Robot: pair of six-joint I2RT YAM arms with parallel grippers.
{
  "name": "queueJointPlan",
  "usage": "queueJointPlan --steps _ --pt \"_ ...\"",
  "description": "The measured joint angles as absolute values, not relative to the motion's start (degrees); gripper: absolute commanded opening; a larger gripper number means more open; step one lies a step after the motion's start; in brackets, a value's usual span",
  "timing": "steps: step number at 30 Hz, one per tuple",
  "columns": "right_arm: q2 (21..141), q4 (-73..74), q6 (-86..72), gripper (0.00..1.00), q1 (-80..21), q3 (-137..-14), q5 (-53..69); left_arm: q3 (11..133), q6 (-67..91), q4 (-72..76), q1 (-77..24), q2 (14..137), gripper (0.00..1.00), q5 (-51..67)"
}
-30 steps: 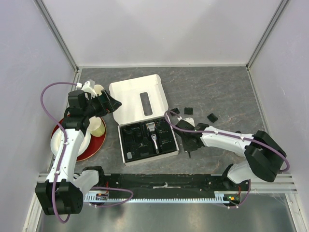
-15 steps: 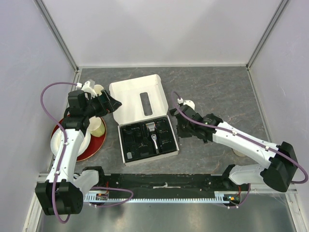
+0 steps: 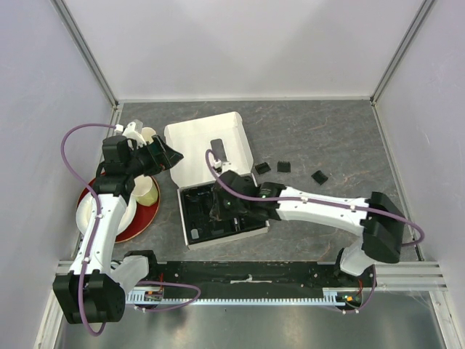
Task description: Sort the hair-cutting tools
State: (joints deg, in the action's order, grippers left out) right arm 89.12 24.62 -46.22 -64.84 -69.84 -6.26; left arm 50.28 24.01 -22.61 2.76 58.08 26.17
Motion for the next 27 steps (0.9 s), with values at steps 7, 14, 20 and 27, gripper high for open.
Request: queueJointPlan --steps 7,14,20,27 --pt "97.6 20.93 -50.41 0.0 -67.05 -70.78 -5.3 50.28 24.01 -22.59 2.76 58.0 0.9 26.17" --pt "100.75 20.03 -52.6 0.0 -68.25 -71.57 -5.3 50.28 24.01 -22.61 2.76 57.98 0.9 26.2" --pt "102.8 18.96 -52.99 0.0 -69.3 -73.63 -5.45 50.28 24.01 -22.61 2.76 57.98 0.9 26.26" --pt "104.88 18.61 -52.93 0.0 -69.97 -74.41 -6.2 50.28 24.01 -22.59 2.76 57.98 0.9 27.03"
